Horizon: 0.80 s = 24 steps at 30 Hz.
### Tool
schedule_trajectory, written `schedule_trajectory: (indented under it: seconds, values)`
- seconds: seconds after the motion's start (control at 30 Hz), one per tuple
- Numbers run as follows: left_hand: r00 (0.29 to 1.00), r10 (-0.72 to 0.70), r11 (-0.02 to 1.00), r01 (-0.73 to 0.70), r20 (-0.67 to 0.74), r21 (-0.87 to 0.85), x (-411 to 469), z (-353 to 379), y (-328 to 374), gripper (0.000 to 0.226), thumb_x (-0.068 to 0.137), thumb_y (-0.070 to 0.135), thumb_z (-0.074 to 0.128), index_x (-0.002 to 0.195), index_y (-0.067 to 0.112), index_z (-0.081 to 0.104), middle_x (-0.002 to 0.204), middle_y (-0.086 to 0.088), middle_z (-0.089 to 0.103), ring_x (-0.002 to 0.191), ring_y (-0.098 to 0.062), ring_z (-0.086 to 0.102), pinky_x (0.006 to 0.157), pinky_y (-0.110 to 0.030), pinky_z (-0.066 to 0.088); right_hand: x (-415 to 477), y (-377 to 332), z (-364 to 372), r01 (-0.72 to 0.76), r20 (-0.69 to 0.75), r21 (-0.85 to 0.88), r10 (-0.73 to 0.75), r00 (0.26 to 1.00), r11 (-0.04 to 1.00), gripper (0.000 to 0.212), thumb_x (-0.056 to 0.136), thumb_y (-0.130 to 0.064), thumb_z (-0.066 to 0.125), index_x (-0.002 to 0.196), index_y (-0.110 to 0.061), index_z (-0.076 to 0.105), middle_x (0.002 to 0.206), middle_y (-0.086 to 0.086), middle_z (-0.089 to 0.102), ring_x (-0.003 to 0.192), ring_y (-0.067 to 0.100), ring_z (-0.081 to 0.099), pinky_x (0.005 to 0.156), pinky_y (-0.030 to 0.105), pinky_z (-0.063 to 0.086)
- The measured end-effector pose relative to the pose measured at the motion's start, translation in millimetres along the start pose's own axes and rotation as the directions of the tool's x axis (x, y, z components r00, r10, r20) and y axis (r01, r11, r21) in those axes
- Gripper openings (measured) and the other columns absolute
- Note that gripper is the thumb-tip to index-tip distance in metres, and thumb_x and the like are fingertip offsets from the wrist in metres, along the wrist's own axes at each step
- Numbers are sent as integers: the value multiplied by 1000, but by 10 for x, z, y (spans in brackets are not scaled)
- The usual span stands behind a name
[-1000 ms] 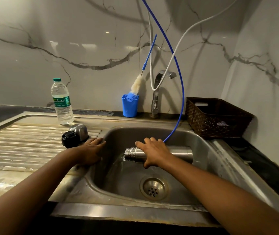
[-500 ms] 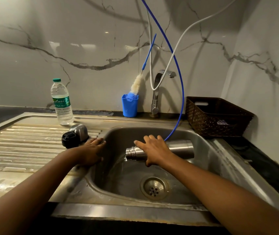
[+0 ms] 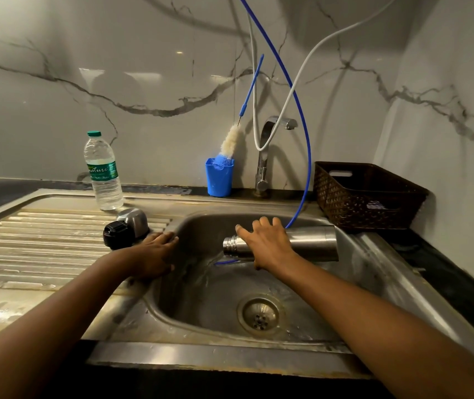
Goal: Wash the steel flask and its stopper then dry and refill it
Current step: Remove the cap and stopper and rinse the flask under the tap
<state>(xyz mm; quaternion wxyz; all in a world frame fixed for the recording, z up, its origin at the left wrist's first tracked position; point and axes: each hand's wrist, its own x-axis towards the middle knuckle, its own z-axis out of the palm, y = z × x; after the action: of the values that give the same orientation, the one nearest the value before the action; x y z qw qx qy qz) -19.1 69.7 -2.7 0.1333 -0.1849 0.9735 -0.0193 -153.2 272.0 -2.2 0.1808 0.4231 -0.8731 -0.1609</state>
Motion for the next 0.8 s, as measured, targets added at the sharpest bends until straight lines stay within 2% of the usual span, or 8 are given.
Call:
schedule_trajectory:
  seconds: [0.17,0.3,0.43,0.57,0.7,0.8]
  values:
    - [1000,5,1000,-5,-3,6,9,9,-14,77,99,38,43,151,13,-8,159,-9,-15,146,-31,-12,117,-40,0,13,50,-32,-14,31,-56,16,999,998,81,81,-27,69,147,-22,21,135,16,43,124,32,38,101,44,30]
    - [1000,9,1000,-9,-4,-2,20,15,-22,77,98,38,44,151,14,-8,159,-9,-15,146,-30,-12,117,-40,0,11,59,-62,7,71,-96,0,997,995,74,79,-30,72,141,-23,32,132,16,45,122,32,40,99,44,32]
    - [1000,10,1000,-10,-8,-15,57,44,-61,78,98,39,45,151,15,-7,159,-9,-15,146,-30,-12,119,-42,1,16,44,-111,147,128,-144,-129,983,979,71,74,-34,76,133,-25,38,126,15,48,116,31,44,96,45,35]
    - [1000,15,1000,-15,-15,-16,49,41,-66,79,98,40,45,151,13,-6,159,-9,-14,146,-31,-11,119,-42,2,-1,-13,-139,315,240,-222,-261,935,923,76,72,-30,78,136,-26,36,126,15,46,116,34,48,99,55,35]
    - [1000,14,1000,-14,-17,-12,49,36,-57,78,98,40,45,151,13,-6,159,-10,-13,146,-31,-11,119,-42,1,0,-41,-129,542,280,-336,-467,839,771,83,72,-36,77,140,-33,30,127,12,45,112,30,50,91,42,41]
    - [1000,19,1000,-19,-19,-14,53,35,-56,79,98,39,45,151,12,-6,159,-10,-14,146,-31,-11,119,-42,1,89,8,-216,542,186,-375,-512,839,752,85,71,-39,77,140,-31,29,128,13,44,114,31,49,90,40,39]
